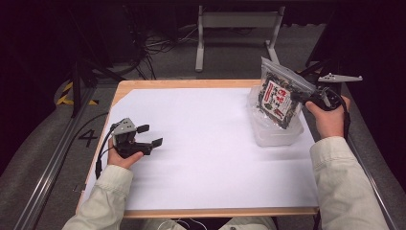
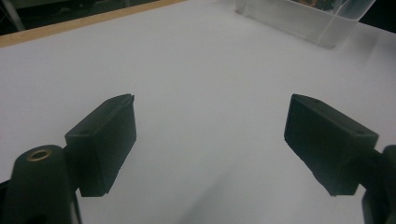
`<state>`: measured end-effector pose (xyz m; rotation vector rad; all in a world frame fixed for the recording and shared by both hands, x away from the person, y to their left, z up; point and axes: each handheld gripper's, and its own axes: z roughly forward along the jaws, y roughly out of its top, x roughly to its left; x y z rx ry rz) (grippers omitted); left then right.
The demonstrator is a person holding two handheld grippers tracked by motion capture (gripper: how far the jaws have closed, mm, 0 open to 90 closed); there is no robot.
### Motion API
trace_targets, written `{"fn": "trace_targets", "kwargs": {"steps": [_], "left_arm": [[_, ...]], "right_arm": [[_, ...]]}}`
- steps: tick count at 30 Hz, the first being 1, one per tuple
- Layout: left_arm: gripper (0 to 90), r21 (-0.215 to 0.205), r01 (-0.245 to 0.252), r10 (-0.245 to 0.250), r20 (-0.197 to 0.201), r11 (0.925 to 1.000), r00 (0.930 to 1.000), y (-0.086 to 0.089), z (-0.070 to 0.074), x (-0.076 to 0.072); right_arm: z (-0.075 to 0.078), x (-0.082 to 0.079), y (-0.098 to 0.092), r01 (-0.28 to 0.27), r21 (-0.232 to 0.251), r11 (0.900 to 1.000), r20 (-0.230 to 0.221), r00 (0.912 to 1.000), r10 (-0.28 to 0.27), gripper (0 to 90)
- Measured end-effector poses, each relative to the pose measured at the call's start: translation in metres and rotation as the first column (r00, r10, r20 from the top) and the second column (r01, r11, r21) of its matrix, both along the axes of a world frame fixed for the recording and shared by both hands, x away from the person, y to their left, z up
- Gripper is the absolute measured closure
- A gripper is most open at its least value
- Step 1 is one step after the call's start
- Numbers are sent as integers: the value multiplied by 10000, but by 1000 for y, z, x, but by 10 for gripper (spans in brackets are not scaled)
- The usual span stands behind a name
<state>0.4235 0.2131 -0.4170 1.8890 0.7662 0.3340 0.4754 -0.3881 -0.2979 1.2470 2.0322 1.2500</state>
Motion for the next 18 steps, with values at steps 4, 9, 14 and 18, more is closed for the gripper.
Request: {"fn": "trace_targets", "kwargs": {"steps": [4, 9, 14, 18], "left_arm": [[177, -14, 13, -13, -26, 10000, 10000, 0, 0, 0], [178, -8, 28, -28, -6, 10000, 10000, 0, 0, 0], [177, -36, 49, -49, -44, 10000, 10000, 0, 0, 0], [177, -14, 88, -88, -93, 10000, 9999, -1, 0, -1]], "right_arm": [[5, 0, 2, 40, 116, 9999, 4, 10000, -40, 482], [12, -2, 4, 128, 271, 9996, 296, 9995, -136, 384], [26, -8, 4, 112, 254, 9996, 863, 9962, -133, 359], [32, -11, 4, 64, 195, 9998, 1046, 9945, -84, 354]]}}
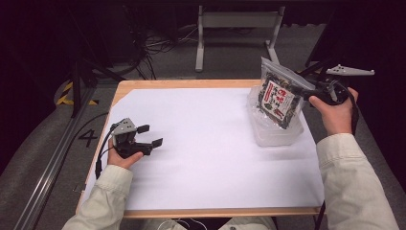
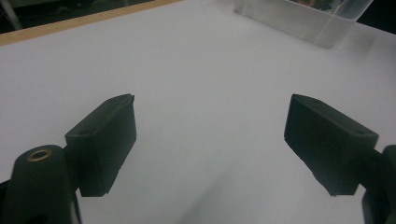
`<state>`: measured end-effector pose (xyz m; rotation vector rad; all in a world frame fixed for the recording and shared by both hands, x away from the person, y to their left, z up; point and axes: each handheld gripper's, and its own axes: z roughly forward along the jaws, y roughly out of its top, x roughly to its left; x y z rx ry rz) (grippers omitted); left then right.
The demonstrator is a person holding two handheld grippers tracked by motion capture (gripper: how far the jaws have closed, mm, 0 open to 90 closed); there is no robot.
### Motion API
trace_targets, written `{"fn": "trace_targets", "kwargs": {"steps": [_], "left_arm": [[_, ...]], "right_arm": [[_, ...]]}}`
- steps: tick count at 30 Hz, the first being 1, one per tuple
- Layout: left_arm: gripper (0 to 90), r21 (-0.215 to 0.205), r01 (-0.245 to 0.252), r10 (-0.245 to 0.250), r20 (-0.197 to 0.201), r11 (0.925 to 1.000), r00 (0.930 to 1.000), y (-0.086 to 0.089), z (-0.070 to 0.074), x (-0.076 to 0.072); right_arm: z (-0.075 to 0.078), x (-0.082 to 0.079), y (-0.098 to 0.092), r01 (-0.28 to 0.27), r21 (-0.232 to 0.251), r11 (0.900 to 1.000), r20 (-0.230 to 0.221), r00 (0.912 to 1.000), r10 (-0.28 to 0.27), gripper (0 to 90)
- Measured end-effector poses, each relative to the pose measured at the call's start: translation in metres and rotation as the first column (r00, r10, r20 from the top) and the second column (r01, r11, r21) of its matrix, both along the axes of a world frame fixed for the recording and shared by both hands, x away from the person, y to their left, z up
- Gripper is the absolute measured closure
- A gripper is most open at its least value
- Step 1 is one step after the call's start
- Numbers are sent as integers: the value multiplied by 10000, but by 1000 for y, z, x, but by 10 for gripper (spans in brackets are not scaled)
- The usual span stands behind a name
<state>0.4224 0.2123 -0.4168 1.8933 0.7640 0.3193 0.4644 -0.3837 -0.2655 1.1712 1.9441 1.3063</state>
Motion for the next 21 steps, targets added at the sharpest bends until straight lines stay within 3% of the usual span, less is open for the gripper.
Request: {"fn": "trace_targets", "kwargs": {"steps": [4, 9, 15, 21], "left_arm": [[177, 21, 24, -24, -8, 10000, 10000, 0, 1, -1], [177, 93, 60, -60, 35, 9999, 10000, -1, 1, -5], [176, 220, 48, -49, 23, 9997, 10000, 1, -1, -14], [173, 189, 89, -91, 112, 9998, 9999, 2, 0, -22]], "right_arm": [[19, -9, 5, -169, -387, 9991, 510, 9985, 189, 347], [37, -23, 15, -577, -434, 9974, 1092, 9921, 622, 333], [48, -42, 37, -1580, -555, 9859, 1658, 9722, 1652, 328], [43, -55, 57, -2516, -269, 9674, 1719, 9522, 2525, 317]]}}
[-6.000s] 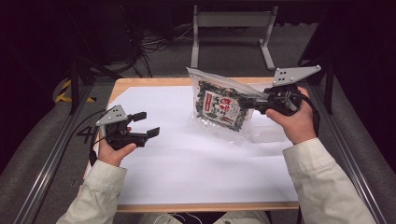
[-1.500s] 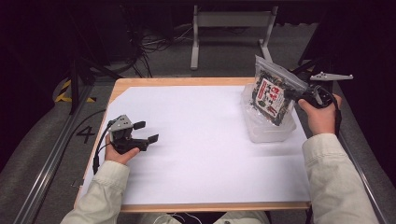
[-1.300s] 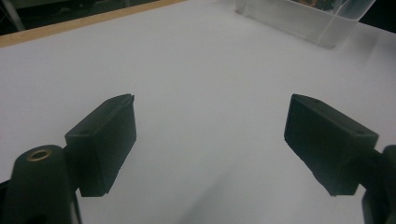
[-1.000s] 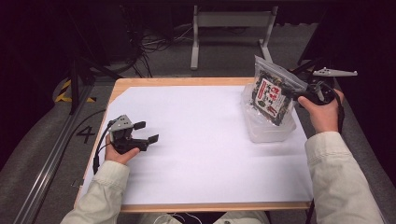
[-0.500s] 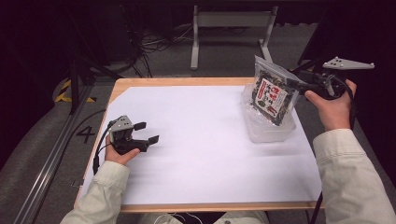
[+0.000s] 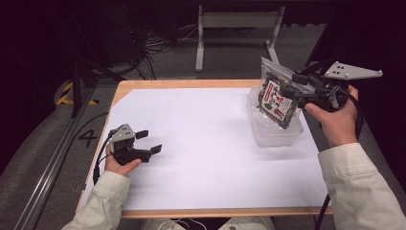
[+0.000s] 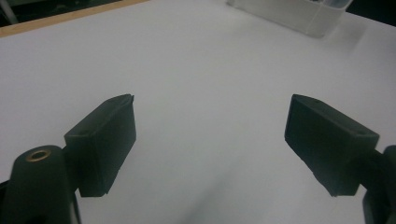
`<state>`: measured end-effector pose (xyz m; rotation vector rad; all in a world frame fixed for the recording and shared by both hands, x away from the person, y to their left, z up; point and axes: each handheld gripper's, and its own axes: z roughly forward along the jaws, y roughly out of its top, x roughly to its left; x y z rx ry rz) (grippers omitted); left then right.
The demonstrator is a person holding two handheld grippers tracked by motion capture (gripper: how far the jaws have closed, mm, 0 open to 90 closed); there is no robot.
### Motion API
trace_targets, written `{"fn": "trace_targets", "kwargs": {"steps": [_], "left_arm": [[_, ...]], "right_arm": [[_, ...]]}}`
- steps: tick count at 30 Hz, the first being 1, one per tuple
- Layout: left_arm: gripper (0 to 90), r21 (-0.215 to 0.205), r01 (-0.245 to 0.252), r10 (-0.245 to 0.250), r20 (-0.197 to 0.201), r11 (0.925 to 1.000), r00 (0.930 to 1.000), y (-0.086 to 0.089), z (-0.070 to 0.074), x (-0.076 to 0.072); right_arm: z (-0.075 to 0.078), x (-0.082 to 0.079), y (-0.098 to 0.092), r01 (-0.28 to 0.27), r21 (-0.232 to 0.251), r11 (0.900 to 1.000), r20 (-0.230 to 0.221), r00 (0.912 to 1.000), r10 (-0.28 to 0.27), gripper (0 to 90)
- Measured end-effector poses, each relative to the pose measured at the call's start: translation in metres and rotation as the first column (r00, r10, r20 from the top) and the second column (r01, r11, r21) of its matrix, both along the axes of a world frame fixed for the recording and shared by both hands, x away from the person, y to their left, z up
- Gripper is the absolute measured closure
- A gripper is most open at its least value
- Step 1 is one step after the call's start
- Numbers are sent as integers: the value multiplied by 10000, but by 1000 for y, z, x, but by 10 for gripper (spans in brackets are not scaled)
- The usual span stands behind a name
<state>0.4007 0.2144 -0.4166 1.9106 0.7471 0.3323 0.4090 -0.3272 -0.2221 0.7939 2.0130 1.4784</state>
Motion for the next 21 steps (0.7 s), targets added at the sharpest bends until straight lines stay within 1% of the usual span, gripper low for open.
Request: {"fn": "trace_targets", "kwargs": {"steps": [1, 4, 5, 7, 10, 11, 13, 15, 19, 21], "left_arm": [[173, -42, 30, -30, -80, 10000, 10000, 0, 1, -2], [171, -53, 136, -136, 71, 9999, 9999, -2, 2, -6], [170, -13, 162, -162, 39, 9999, 9999, -2, 3, -7], [169, -11, 268, -268, 156, 9996, 9995, -3, 4, -10], [168, -136, 327, -325, 186, 9994, 9993, -3, 6, -14], [168, -268, 318, -314, 179, 9991, 9993, -3, 6, -15], [166, -374, 387, -384, 82, 9985, 9992, -2, 5, -16], [164, -359, 357, -352, 134, 9987, 9993, -1, 5, -17], [163, -431, 335, -331, 94, 9985, 9994, 1, 3, -21], [162, -375, 356, -350, 157, 9987, 9993, 1, 2, -23]], "right_arm": [[-2, -3, 4, -166, 39, 9999, -5, 9999, 166, 314], [-8, -8, 15, -574, 31, 9983, -32, 9983, 574, 309], [-10, -9, 17, -651, 23, 9979, -62, 9979, 651, 306], [-14, -12, 22, -828, -34, 9966, -108, 9965, 828, 301], [-21, -16, 29, -1056, 20, 9944, -139, 9943, 1056, 292], [-22, -18, 30, -1123, 52, 9937, -138, 9936, 1124, 288], [-26, -21, 32, -1252, 149, 9920, -150, 9920, 1255, 276], [-30, -23, 34, -1352, 208, 9906, -154, 9907, 1355, 261], [-42, -27, 37, -1730, 425, 9840, -298, 9842, 1743, 203], [-49, -29, 39, -1822, 387, 9825, -334, 9824, 1835, 191]]}}
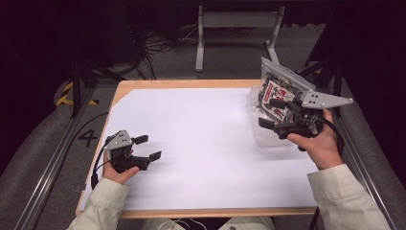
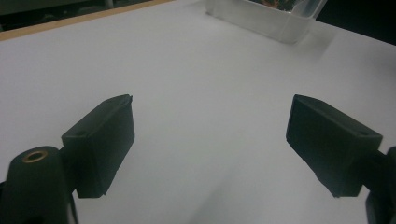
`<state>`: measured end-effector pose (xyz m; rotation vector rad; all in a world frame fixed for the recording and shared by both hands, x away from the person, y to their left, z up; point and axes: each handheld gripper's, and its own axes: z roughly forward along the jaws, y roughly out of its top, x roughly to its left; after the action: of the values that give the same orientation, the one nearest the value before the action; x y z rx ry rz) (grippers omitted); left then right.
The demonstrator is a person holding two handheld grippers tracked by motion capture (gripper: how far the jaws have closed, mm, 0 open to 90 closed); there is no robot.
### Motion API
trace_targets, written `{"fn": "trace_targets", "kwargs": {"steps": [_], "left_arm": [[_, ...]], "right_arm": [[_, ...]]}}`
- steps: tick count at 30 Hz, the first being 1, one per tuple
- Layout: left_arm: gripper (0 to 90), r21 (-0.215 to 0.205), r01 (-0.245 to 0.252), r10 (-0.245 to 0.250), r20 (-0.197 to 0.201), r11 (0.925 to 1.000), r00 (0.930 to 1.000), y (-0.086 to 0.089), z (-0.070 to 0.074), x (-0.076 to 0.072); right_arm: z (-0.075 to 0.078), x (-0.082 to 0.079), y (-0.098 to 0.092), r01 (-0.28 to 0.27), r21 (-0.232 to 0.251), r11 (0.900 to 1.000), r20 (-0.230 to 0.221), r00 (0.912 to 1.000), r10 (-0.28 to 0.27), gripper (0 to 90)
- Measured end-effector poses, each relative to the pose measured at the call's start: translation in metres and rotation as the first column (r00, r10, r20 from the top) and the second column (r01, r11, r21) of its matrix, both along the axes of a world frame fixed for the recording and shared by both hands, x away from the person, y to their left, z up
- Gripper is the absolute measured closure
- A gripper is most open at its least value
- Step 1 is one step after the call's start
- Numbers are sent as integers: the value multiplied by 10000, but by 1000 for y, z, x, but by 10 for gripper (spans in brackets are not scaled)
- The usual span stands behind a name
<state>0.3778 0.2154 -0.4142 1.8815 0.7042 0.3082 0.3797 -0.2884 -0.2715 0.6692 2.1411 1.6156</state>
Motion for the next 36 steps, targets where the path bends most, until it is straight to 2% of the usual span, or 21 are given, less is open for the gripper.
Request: {"fn": "trace_targets", "kwargs": {"steps": [2, 5, 7, 15, 18, 20, 22, 29, 32, 33, 34, 36], "left_arm": [[159, 10, 8, -8, 33, 10000, 10000, -1, 0, -2], [156, 34, 48, -48, 109, 10000, 9999, -2, 0, -3], [153, 32, 77, -78, 15, 10000, 10000, -3, 0, -4], [146, 61, 153, -153, -43, 9999, 9999, -5, -2, -4], [145, 68, 146, -146, -11, 9999, 9999, -5, -2, -4], [144, 77, 135, -135, 19, 9999, 9999, -5, -3, -4], [147, -49, 58, -57, 111, 10000, 9999, -4, -4, -5], [150, -301, -137, 137, -19, 9995, 9999, 2, -7, -3], [150, -251, -210, 211, 36, 9995, 9998, 2, -8, -3], [149, -227, -219, 219, 35, 9995, 9998, 2, -9, -3], [150, -232, -218, 218, -16, 9995, 9998, 2, -9, -3], [149, -202, -214, 215, -2, 9996, 9998, 2, -10, -3]], "right_arm": [[-9, -2, 2, -76, -138, 9999, 56, 10000, 77, 184], [-18, -4, 3, -93, -93, 9999, 69, 9999, 94, 181], [-26, -6, 4, -59, -126, 9999, 68, 10000, 60, 180], [-63, -10, 8, -12, -225, 9997, -233, 9997, 7, 178], [-72, -12, 9, -4, -247, 9997, -240, 9997, -2, 178], [-84, -15, 10, 19, -217, 9998, -250, 9997, -25, 179], [-95, -15, 10, 81, -156, 9998, -361, 9993, -86, 180], [-133, -13, 12, 341, -280, 9990, -865, 9956, -364, 195], [-144, -11, 12, 432, -375, 9984, -1136, 9924, -472, 200], [-146, -10, 12, 446, -573, 9974, -1319, 9899, -518, 199], [-149, -10, 12, 493, -635, 9968, -1319, 9896, -574, 201], [-156, -9, 12, 628, -492, 9968, -1374, 9881, -691, 207]]}}
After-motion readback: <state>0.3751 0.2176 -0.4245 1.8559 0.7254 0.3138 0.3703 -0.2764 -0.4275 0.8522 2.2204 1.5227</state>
